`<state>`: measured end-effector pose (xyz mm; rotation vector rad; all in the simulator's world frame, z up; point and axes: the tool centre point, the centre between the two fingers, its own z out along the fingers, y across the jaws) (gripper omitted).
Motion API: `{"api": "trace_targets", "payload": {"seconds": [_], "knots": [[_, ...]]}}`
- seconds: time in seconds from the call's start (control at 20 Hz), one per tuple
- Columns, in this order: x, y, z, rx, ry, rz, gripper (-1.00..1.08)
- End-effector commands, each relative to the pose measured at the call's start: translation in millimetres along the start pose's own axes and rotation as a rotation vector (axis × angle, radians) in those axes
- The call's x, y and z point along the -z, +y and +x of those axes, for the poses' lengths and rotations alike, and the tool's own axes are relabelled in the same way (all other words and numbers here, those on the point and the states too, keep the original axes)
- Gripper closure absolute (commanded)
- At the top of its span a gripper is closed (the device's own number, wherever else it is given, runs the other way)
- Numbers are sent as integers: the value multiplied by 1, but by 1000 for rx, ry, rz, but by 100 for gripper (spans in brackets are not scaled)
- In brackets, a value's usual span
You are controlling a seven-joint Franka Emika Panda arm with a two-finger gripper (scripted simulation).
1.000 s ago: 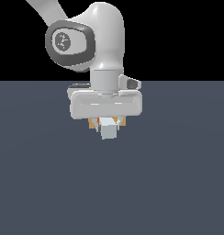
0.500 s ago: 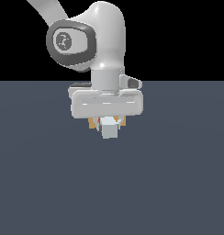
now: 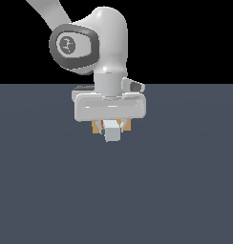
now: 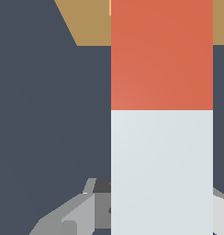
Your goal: Insert the peg into the horizontal hole in a box.
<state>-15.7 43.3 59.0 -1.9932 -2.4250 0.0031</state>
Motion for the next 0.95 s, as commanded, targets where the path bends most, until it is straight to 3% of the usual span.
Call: {"api": "trace_targets", "payload": {"seconds": [0.0, 0.45, 0.9], "knots": [[1, 1, 15, 2, 0, -3, 108], [3, 1, 71, 2, 0, -5, 108], [3, 3, 74, 2, 0, -5, 108]]}}
